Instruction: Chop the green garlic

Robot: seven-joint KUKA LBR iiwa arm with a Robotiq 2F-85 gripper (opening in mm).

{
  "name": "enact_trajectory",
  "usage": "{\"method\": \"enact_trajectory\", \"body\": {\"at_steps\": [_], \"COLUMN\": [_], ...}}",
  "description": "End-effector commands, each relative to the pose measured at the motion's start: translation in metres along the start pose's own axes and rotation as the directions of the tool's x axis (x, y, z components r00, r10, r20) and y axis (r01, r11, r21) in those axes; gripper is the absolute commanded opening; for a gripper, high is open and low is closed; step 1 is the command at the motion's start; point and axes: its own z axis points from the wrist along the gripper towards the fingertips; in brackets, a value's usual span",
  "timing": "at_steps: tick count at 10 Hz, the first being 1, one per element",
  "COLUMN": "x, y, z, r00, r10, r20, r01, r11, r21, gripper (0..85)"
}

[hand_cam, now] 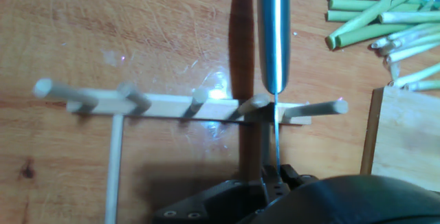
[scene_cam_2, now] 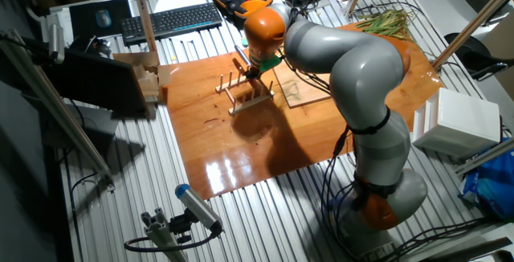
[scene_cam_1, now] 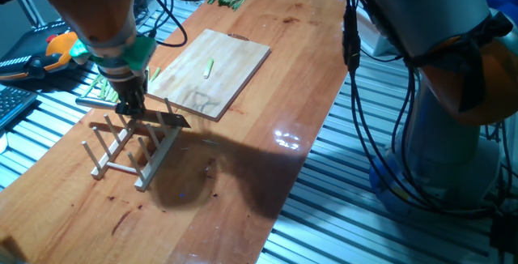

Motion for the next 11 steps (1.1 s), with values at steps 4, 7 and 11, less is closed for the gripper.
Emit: {"method": "enact_trajectory", "body": {"at_steps": [4,7,11], "x": [-0.004,-0.01,0.011], "y": [-0.004,-0.005,-0.006], "z": [-0.022,-0.066,-0.106], "r00": [1.0,0.999,0.999], "r10": [-0.005,-0.006,0.026], "r20": [-0.015,-0.054,-0.033], "r01": [0.005,0.003,-0.03], "r11": [1.0,0.999,0.995], "r21": [-0.007,-0.047,-0.095], "gripper": [0.0,0.0,0.0]}}
